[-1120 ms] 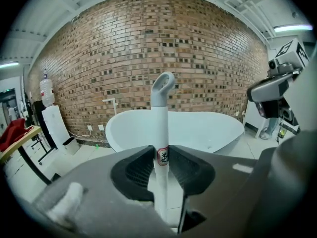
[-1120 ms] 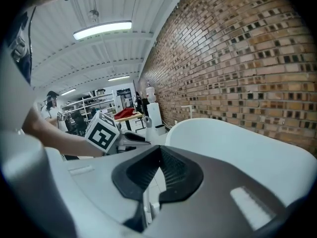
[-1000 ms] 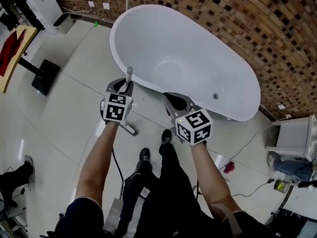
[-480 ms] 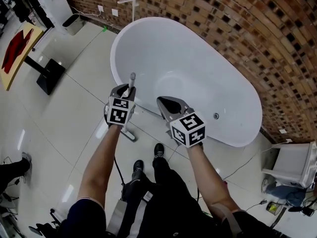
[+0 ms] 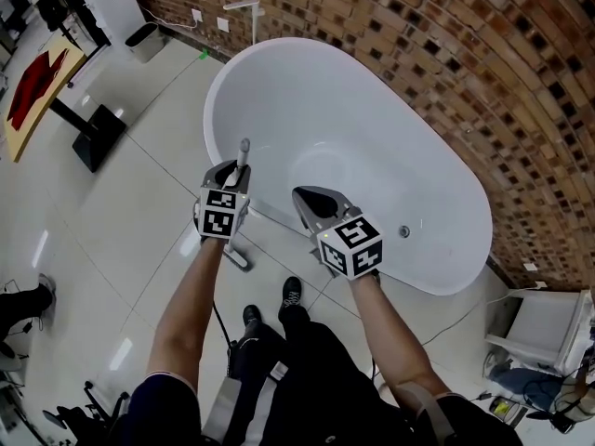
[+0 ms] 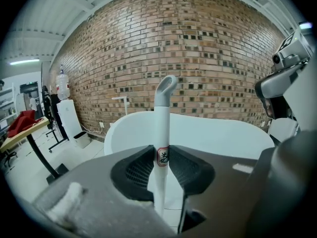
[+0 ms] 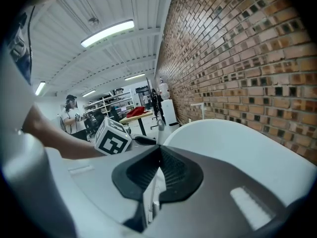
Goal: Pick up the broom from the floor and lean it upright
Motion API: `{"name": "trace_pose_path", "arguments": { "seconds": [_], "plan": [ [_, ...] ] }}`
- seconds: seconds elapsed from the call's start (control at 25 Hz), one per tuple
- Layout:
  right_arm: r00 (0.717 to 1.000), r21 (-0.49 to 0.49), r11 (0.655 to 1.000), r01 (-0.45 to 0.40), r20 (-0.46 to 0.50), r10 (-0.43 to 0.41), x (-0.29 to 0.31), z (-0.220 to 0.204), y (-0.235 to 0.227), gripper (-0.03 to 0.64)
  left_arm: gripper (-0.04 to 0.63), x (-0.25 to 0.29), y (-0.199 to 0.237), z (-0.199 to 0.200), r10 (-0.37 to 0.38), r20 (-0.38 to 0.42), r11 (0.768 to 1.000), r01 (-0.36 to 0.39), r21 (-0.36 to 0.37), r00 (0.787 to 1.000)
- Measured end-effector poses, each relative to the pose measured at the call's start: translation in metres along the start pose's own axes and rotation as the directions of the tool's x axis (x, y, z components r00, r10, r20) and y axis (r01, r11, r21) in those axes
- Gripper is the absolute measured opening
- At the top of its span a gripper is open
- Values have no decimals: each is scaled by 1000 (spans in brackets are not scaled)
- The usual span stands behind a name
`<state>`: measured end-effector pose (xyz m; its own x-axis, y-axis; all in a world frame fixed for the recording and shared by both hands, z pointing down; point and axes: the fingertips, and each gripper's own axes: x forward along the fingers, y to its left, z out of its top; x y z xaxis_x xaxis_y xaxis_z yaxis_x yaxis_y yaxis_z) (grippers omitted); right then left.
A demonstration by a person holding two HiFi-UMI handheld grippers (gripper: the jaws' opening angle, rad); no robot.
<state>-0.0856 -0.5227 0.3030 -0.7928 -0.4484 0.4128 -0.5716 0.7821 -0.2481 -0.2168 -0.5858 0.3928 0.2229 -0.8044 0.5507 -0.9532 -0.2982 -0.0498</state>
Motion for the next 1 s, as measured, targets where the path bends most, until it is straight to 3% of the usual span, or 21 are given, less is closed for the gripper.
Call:
{"name": "trace_pose_path", "arguments": {
  "seconds": [0.2, 0.64, 0.84, 1.0],
  "plan": [
    [1000, -1, 1000, -18, 5, 18, -1, 1, -3, 2, 120, -2, 2, 2, 23, -7, 1000, -23, -6, 1000],
    [998, 25, 1000, -7, 56, 5, 0, 16, -1, 2, 147, -29, -3, 4, -10, -8, 1000, 10, -13, 1000],
    [990, 48, 997, 60, 126, -66, -16, 21, 9, 2, 144, -62, -14, 13, -119, 50, 991, 121, -54, 992],
    [980, 40, 988, 148, 127, -152, -21, 14, 33, 3, 124, -100, -18, 10, -187, 85, 981, 191, -29, 979]
  ]
}}
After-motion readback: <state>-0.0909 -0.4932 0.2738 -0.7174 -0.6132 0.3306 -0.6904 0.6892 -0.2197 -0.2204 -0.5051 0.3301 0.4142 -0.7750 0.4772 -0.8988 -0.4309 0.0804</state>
